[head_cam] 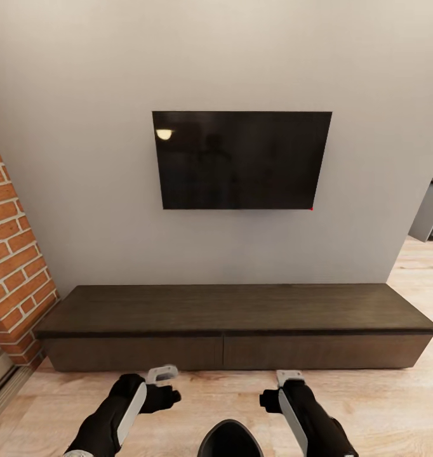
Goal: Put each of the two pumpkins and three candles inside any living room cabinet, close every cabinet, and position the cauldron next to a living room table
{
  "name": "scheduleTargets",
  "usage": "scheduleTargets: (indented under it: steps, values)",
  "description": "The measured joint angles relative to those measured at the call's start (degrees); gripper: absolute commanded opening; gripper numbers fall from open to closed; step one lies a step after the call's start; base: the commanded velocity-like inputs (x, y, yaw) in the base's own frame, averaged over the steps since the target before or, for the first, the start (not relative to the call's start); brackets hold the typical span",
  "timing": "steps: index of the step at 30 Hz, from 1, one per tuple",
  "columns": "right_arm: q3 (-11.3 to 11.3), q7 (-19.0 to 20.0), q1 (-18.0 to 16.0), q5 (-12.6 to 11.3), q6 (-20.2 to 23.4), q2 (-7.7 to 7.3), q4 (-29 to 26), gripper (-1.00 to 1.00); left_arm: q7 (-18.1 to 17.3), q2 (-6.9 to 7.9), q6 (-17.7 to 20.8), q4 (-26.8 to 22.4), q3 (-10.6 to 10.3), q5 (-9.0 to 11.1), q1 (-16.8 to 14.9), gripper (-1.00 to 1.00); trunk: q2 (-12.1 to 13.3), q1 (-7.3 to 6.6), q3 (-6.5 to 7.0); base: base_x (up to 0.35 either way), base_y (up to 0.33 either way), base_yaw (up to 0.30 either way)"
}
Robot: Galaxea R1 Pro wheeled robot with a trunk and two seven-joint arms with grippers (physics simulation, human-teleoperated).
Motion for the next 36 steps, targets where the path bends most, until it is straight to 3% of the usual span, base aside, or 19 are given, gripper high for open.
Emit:
scheduleTargets:
  steps: [6, 13, 19, 29, 36]
  values:
    - [0.64, -0.07, -3.2, -0.99, -1.02, 2.25, 6.52, 1.0, 0.07, -0.16, -3.96, 10.11, 0.21, -0.03, -2.45, 1.0, 0.0, 0.0, 0.0, 0.0, 0.0, 0.0]
    - [1.59, -0.24, -3.83, -1.32, -2.94, 2.68, 7.34, 1.0, 0.11, -0.25, -10.4, 16.32, 0.24, -0.17, -2.66, 1.0, 0.0, 0.0, 0.0, 0.0, 0.0, 0.0]
    - [1.65, -0.24, -3.92, -1.4, -3.94, 2.77, 11.24, 1.0, 0.11, -0.58, -11.48, 17.38, 0.38, 0.01, -2.67, 1.0, 0.0, 0.0, 0.0, 0.0, 0.0, 0.0]
    - [1.67, -0.22, -3.93, -1.32, -3.77, 2.73, 11.85, 1.0, 0.11, -0.47, -11.95, 17.45, 0.51, -0.07, -2.63, 1.0, 0.0, 0.0, 0.0, 0.0, 0.0, 0.0]
    - [1.67, -0.17, -3.93, -1.31, -3.8, 2.73, 11.78, 1.0, 0.11, -0.41, -14.78, 17.18, 0.47, -0.15, -2.66, 1.0, 0.0, 0.0, 0.0, 0.0, 0.0, 0.0]
